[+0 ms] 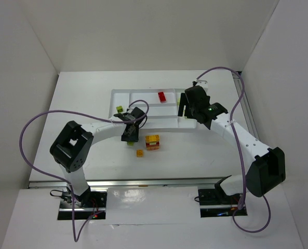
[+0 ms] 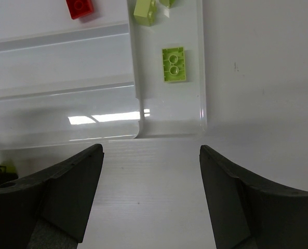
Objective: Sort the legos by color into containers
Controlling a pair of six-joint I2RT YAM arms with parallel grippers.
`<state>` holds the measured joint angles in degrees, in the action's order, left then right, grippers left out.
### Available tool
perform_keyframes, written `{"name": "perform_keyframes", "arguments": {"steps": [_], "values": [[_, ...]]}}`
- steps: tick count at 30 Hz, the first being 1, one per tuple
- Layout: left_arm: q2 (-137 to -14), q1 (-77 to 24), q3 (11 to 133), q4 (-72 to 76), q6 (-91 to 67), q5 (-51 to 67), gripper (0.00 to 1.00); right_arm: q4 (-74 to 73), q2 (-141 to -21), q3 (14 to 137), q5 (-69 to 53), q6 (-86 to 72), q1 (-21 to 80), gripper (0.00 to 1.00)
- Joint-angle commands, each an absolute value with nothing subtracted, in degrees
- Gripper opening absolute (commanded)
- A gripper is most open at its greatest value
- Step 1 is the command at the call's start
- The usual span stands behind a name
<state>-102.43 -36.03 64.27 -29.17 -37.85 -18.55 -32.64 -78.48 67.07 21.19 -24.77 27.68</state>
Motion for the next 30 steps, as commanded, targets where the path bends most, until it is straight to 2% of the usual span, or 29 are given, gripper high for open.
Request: {"name": "perform_keyframes", "arguments": {"steps": [1,5,8,13,15,20,22,23,25,26,30], "values": [[-98.2,-36.0,62.9,-29.8,-38.1,-16.6,0.43,-30.9,-78.6,67.5,21.4,-24.4,28.1,0.82],[-96.3,-38.0,64.4,-34.4,-38.1,-16.6,0.17,-30.9,-79.1,67.5,21.4,-24.4,28.1,0.82],[-94.6,-38.0,68.4,-38.6,-38.1,-17.1,0.06,-30.9,-79.1,68.0,21.4,-24.4,28.1,0.82],[-94.2,-32.3,76.6,-41.3,-38.8,-17.4,0.06,-30.9,-79.6,68.0,21.4,-24.4,28.1,0.82],[-97.5,-29.5,79.9,-41.3,-37.5,-16.1,0.00,-30.9,-79.6,68.6,21.4,-24.4,28.6,0.82],[-105.9,-23.7,89.6,-42.5,-35.8,-16.1,0.00,-32.0,-79.0,69.1,22.6,-24.4,28.7,0.82],[-108.9,-22.3,91.8,-42.5,-35.8,-16.6,0.06,-32.6,-79.0,69.1,22.6,-24.4,28.7,0.82],[-109.8,-22.3,92.5,-42.5,-35.8,-16.6,0.16,-32.6,-78.5,69.1,23.1,-24.4,28.7,0.82],[-112.0,-20.7,93.3,-42.5,-35.8,-16.6,0.28,-32.6,-78.5,69.1,23.1,-24.4,28.7,0.82],[-112.0,-20.7,93.3,-42.5,-35.8,-17.7,0.46,-32.6,-78.5,69.1,23.1,-24.4,28.7,0.82],[-110.9,-20.2,93.3,-42.5,-35.8,-18.3,0.92,-33.2,-78.0,68.5,23.1,-24.4,28.7,0.82]]}}
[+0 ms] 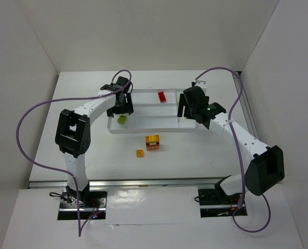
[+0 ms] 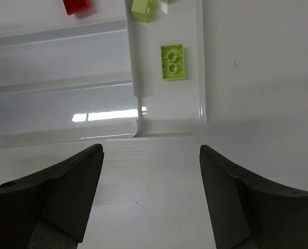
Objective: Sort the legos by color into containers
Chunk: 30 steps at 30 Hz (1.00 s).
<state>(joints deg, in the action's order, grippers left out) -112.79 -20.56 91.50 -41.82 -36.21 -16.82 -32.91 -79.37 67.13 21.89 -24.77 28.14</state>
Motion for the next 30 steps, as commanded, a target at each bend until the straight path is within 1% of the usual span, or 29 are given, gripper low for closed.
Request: {"name": "perform_keyframes", "arguments": {"steps": [1,4,6,8,10,11,14,15,17,18,19,22,25,28,30], "values": [[-110.2,-20.2,93.3,-42.5,-35.1,-18.3,0.92,-33.2,-78.0,68.5,21.9,-24.4,28.7,0.82],[-105.1,-22.1,92.7,-42.5,-33.8,-18.8,0.94,-30.9,-75.8,66.5,19.0,-24.4,30.9,0.82],[-99.8,-23.3,90.5,-42.5,-31.6,-16.3,0.94,-29.5,-75.1,66.4,16.1,-24.4,33.3,0.82],[-96.4,-24.1,88.9,-42.0,-30.3,-14.2,0.94,-29.5,-75.8,66.4,15.6,-24.4,38.7,0.83],[-91.4,-24.1,85.1,-40.9,-29.1,-12.1,0.94,-29.5,-76.4,67.6,17.2,-23.0,42.8,0.85],[-89.8,-24.1,82.7,-40.9,-29.1,-12.0,0.92,-29.5,-76.9,67.6,19.4,-22.5,46.7,0.86],[-84.1,-24.6,78.1,-40.9,-27.3,-8.9,0.90,-30.8,-76.9,67.6,22.6,-21.9,52.8,0.87],[-83.0,-25.6,75.0,-40.9,-27.2,-8.0,0.90,-32.2,-76.9,67.6,25.6,-24.1,53.5,0.87],[-80.1,-27.5,71.7,-42.6,-28.0,-5.8,0.90,-33.4,-75.3,67.6,27.3,-26.2,53.5,0.87],[-79.4,-30.3,69.8,-42.6,-29.1,-5.1,0.90,-33.9,-74.6,66.9,29.3,-27.2,53.5,0.87],[-78.8,-31.9,65.7,-42.1,-31.5,-3.9,0.90,-33.9,-73.0,66.1,30.0,-29.1,52.1,0.87],[-78.7,-37.5,60.2,-38.3,-35.4,-3.2,0.90,-33.9,-70.8,65.5,30.0,-30.6,49.8,0.87],[-80.0,-41.7,57.8,-34.3,-40.0,-4.3,0.90,-33.9,-70.0,65.5,30.0,-31.1,47.6,0.87],[-81.0,-43.1,54.3,-29.1,-41.1,-4.3,0.90,-35.1,-70.6,66.0,30.5,-31.6,47.6,0.87],[-81.6,-43.1,53.0,-27.1,-41.9,-4.3,0.87,-35.2,-70.6,66.0,30.5,-31.6,47.6,0.87]]}}
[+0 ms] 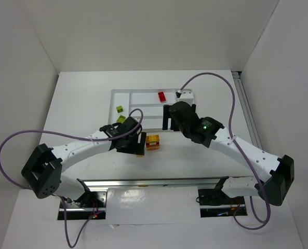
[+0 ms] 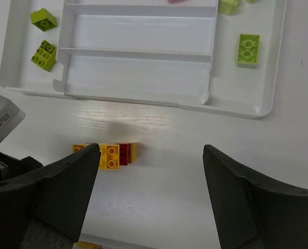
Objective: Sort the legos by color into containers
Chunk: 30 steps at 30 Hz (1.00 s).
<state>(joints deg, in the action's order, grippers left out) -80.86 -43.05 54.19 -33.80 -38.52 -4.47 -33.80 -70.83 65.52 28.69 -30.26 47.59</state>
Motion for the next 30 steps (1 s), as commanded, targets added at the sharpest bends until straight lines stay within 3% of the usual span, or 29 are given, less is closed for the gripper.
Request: {"name": "perform_keyframes", "arguments": {"steps": [1,19,30], "values": [[-81.6,-43.1,51.3,-24.3,-41.9,-4.3,0.87,-35.2,-70.6,66.0,30.5,-31.6,47.6,0.87],[-91.0,-43.1,49.5,-19.2,-43.7,-11.2,0.68,-36.2,-73.3,67.1,31.0,-31.6,47.6,0.87],[-83.4,-43.1,50.7,-27.8,-45.0,-16.3,0.39,-35.2,-75.1,67.7,30.4,-31.1,47.6,0.87]]}}
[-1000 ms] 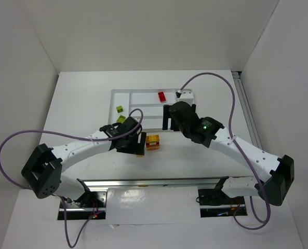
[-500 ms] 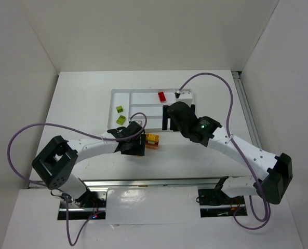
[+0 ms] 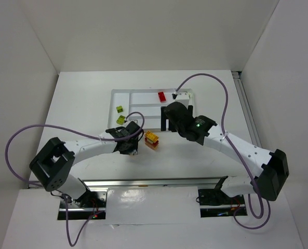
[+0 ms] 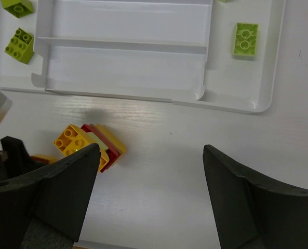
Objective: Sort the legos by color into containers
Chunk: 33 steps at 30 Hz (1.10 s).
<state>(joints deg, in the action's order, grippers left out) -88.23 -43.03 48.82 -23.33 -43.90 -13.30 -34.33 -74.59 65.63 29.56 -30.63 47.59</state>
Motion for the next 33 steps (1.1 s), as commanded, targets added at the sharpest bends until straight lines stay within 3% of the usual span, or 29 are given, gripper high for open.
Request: {"name": "perform_keyframes", "arguments": {"steps": [1,4,11,22,33], "values": [[-82.3,-43.1,50.7,-28.8,-45.0,-17.0,0.28,-35.2,-75.7,67.7,30.4,-31.1,47.6,0.87],[-78.8,-42.2,51.2,-32.7,-44.3,-17.7,0.23,-34.0,-75.7,67.7,30.4,-30.6,47.6,0.87],[-78.6,-32.9,60.4,-35.3,-39.3,-15.3,0.23,-33.5,-75.1,67.7,32.5,-31.2,47.0,0.88],[-107.5,-28.3,95.5,-35.3,-33.9,-10.0,0.20,-35.9,-71.1,67.1,37.4,-34.7,45.3,0.88],[-122.9,-27.8,107.5,-33.1,-33.2,-8.2,0.23,-39.1,-67.3,65.0,38.0,-39.3,44.7,0.88]]}}
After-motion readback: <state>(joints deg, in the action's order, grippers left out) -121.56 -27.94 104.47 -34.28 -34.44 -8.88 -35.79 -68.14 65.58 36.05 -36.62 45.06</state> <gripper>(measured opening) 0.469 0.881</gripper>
